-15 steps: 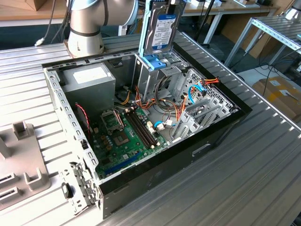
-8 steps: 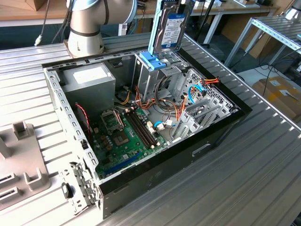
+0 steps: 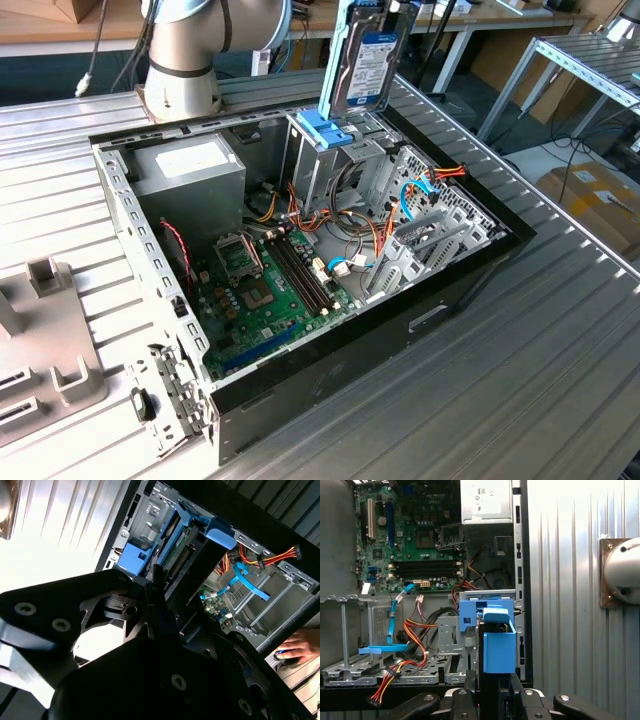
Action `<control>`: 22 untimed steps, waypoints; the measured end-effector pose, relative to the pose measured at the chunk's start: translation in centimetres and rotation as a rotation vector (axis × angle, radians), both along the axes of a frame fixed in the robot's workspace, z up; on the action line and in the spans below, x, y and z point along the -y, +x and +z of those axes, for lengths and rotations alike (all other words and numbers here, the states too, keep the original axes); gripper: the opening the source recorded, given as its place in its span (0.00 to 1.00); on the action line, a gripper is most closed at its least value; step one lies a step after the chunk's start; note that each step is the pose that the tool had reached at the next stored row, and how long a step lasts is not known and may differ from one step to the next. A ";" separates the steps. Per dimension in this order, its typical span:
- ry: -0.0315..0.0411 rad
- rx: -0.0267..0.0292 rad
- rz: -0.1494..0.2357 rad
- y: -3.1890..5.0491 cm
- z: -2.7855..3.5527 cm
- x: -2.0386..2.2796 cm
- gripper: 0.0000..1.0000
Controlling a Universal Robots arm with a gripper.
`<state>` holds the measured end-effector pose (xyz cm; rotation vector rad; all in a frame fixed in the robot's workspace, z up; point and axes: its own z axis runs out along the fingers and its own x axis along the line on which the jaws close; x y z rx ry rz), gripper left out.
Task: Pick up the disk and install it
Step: 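Pick up the disk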
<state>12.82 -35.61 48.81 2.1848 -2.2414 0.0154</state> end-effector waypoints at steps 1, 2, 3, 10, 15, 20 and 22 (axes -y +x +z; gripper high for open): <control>0.0001 0.0007 0.000 -0.01 0.00 0.52 0.35; 0.0002 0.0012 0.000 -0.02 -0.01 0.85 0.35; 0.0002 0.0024 0.000 -0.04 0.00 1.52 0.35; 0.0001 0.0122 0.001 -0.21 0.00 5.36 0.35; 0.0001 0.0150 0.001 -0.25 0.00 6.53 0.35; 0.0003 0.0159 0.002 -0.34 -0.01 7.40 0.35; 0.0002 0.0159 0.002 -0.34 0.00 7.41 0.35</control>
